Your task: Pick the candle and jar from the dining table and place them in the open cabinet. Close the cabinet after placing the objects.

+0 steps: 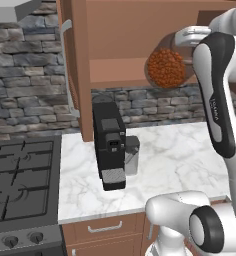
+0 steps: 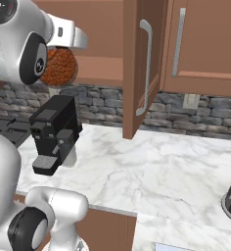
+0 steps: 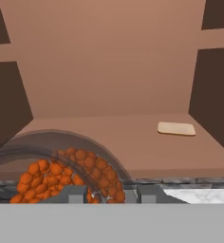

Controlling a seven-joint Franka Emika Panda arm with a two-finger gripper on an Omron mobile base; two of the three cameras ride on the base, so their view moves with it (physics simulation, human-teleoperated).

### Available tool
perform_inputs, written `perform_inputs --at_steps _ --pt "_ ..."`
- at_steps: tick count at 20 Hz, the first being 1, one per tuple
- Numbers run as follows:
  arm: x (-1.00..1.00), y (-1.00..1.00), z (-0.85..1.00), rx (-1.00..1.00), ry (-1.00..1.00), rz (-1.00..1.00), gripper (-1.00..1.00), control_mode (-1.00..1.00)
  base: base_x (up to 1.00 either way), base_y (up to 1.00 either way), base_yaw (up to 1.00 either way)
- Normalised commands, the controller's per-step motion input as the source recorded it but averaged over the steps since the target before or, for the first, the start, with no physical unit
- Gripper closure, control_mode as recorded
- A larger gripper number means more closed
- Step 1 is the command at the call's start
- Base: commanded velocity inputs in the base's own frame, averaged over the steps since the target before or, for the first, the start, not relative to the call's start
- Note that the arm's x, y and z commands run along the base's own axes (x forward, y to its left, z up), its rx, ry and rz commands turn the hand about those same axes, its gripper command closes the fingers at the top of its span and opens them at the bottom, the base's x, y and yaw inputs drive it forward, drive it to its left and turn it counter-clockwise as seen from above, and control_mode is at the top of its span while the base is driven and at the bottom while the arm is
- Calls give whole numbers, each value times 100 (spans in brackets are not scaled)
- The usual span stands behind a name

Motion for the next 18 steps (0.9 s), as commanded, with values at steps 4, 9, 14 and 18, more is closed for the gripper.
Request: perform_inputs --at_steps 4,9,14,18 --pt "9 0 -2 -1 0 0 100 -100 0 0 0" --pt "4 0 -20 0 -4 0 100 -100 0 0 0" --pt "0 0 -5 0 -6 0 100 -100 0 0 0" --pt "8 0 0 0 -1 0 100 -100 0 0 0"
